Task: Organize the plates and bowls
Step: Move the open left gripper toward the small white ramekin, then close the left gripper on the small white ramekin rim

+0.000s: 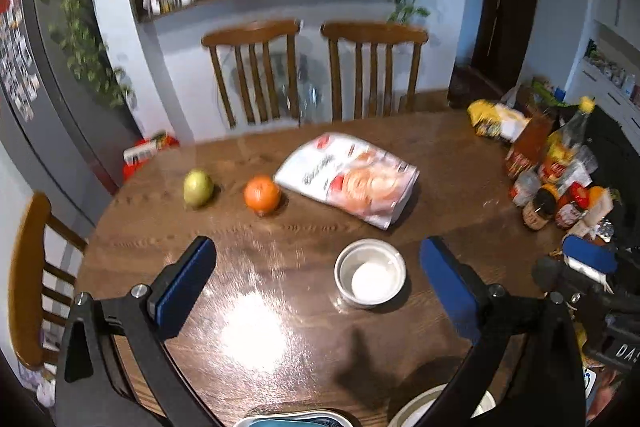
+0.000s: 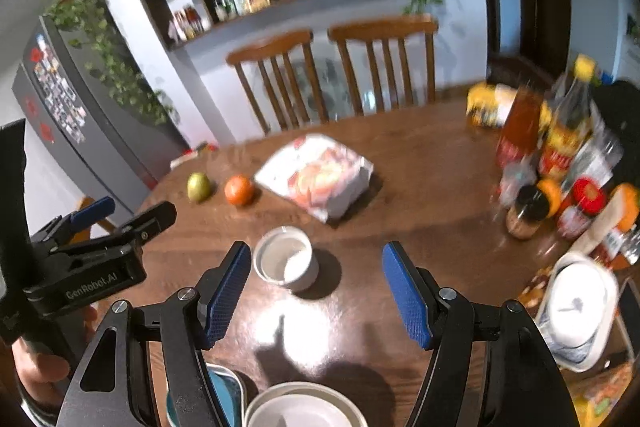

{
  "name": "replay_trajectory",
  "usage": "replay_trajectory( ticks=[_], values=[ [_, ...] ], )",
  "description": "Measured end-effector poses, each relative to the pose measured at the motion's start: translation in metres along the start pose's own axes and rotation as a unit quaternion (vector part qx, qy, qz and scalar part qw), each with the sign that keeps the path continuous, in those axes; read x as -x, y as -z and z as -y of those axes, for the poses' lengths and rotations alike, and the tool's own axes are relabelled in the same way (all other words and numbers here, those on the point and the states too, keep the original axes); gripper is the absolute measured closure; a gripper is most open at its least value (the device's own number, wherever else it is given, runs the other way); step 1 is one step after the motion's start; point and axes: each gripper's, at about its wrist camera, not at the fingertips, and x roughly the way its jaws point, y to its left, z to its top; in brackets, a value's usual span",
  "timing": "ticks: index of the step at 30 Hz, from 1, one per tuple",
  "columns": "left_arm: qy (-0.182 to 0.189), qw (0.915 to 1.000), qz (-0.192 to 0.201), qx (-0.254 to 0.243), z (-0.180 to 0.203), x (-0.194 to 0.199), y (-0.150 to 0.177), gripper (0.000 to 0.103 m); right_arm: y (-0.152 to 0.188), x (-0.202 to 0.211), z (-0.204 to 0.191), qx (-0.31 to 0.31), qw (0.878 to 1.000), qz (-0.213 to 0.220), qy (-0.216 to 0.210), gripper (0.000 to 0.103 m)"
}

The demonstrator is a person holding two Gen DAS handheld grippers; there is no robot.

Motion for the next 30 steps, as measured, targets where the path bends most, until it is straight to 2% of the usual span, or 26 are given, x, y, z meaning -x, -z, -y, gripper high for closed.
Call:
replay_trajectory(
  ticks=[4, 13, 30],
  values=[
    [-0.013, 0.9993, -0.034, 0.013, -0.005, -0.036, 0.006, 0.001, 0.004, -0.039, 0.012, -0.017, 0.999, -0.040, -0.001, 0.034],
    [-0.025, 0.9950, -0.096, 0.010, -0.005, -0.095, 0.025, 0.001, 0.007, -0.087, 0.018, -0.028, 0.996, -0.078, -0.026, 0.034],
    [-0.026, 0.9928, -0.117, -0.003, 0.006, -0.130, 0.039, 0.001, 0.012, -0.131, 0.025, -0.050, 0.992, -0.102, -0.054, 0.034]
  ],
)
